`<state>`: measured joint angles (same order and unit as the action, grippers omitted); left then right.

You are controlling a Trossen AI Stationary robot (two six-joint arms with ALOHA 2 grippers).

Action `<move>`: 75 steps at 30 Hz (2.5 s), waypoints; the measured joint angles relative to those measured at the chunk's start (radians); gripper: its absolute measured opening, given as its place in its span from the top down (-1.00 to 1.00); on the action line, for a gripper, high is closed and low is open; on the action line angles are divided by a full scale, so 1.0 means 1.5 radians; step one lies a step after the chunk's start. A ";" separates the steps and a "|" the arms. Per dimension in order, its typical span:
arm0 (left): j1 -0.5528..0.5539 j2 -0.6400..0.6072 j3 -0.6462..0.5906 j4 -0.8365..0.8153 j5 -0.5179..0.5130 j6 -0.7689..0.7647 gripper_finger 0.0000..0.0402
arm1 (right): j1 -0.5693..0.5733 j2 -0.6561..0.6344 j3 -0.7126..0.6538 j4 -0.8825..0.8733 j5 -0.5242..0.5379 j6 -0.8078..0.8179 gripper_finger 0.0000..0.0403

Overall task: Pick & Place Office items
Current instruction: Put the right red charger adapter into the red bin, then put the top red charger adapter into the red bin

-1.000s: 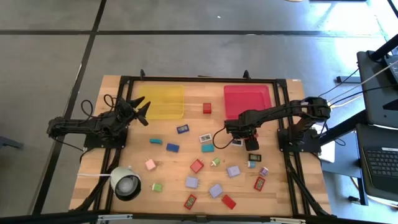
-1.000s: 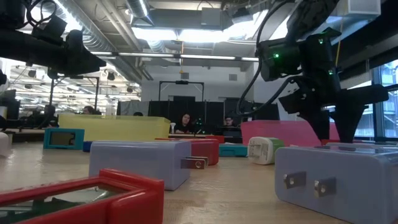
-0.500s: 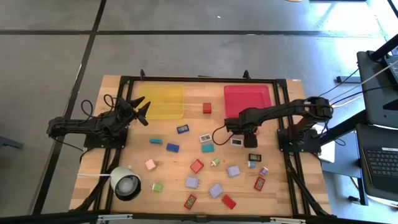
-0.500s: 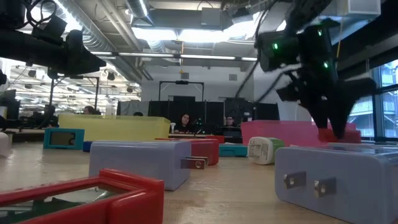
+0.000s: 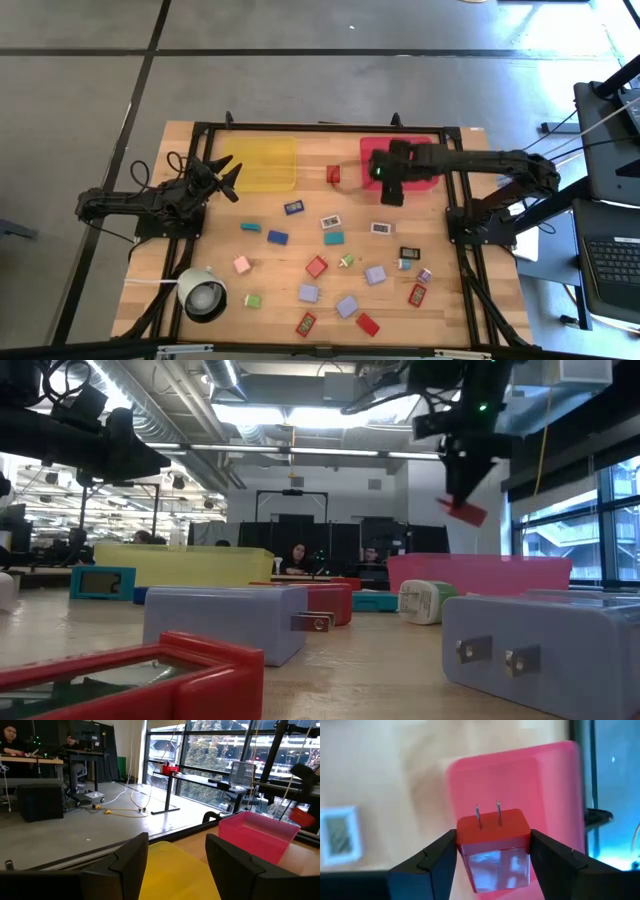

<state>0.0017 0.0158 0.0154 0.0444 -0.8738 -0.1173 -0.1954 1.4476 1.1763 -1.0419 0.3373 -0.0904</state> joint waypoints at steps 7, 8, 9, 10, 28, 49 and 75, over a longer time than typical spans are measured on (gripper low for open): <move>0.000 0.000 0.000 0.000 0.001 0.000 0.02 | -0.147 0.021 -0.020 0.093 -0.003 0.034 -0.10; 0.000 0.000 0.000 0.000 0.001 0.000 0.02 | -0.163 0.025 -0.030 0.112 -0.005 0.046 -0.10; 0.000 0.000 0.000 0.000 0.001 0.000 0.02 | -0.176 0.028 -0.041 0.125 -0.008 0.055 -0.10; 0.000 0.000 0.000 0.000 0.001 0.000 0.02 | -0.188 0.031 -0.053 0.136 -0.008 0.059 -0.10; 0.000 0.000 0.000 0.000 0.000 0.035 0.02 | -0.295 0.032 -0.240 0.299 -0.011 0.167 -0.10; 0.000 0.000 0.000 0.000 0.000 0.058 0.02 | -0.302 0.032 -0.267 0.371 0.015 0.178 -0.56; 0.000 0.000 0.000 0.002 0.000 0.127 0.02 | -0.136 0.094 -0.012 0.482 -0.199 -0.013 -0.54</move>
<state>0.0017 0.0154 0.0151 0.0479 -0.8742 0.0738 -0.3988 1.5884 1.1576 -0.3189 0.0385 -0.1105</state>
